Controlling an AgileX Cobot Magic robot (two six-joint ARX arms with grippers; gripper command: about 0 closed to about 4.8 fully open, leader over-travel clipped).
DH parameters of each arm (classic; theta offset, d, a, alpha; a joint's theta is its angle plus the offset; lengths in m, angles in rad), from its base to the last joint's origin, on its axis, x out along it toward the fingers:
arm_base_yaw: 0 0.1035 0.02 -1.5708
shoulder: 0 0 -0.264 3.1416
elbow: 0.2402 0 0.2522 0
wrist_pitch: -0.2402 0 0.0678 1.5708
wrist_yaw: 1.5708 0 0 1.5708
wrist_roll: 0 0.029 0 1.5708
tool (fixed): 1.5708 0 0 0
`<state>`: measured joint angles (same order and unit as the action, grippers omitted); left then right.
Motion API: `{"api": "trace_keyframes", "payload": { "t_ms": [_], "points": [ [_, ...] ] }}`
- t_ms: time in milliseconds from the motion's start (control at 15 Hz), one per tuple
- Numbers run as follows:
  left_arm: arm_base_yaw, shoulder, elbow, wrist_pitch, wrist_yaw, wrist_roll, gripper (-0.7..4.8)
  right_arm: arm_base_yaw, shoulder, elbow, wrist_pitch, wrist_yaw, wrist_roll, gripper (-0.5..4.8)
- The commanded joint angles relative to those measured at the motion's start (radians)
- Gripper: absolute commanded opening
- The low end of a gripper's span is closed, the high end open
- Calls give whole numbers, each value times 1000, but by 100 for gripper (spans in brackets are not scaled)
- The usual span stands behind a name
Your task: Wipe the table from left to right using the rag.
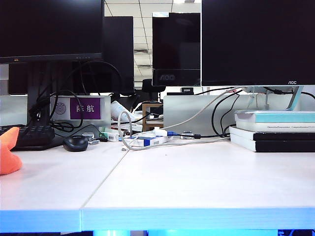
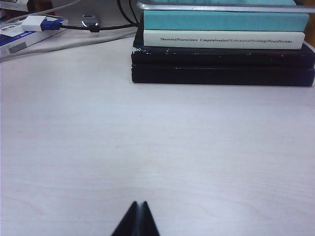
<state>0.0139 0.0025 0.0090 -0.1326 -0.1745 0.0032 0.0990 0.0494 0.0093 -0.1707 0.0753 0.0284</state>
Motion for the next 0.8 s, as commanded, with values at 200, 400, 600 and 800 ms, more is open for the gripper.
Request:
{"api": "trace_keyframes", "payload": {
  "t_ms": [200,400,600,800],
  "points": [
    [0,-2,0,-52,111,-3,-5,2,2,-7,0,-19,4,-1],
    [0,-2,26,-56,74,-118,-6,1,1,14,182,0,171,-1],
    [0,21,171,-52,31,-209,-6,1,18,219,172,21,214,-2],
    [0,108,265,-52,12,-219,-6,1,114,379,121,32,284,-2]
  ]
}}
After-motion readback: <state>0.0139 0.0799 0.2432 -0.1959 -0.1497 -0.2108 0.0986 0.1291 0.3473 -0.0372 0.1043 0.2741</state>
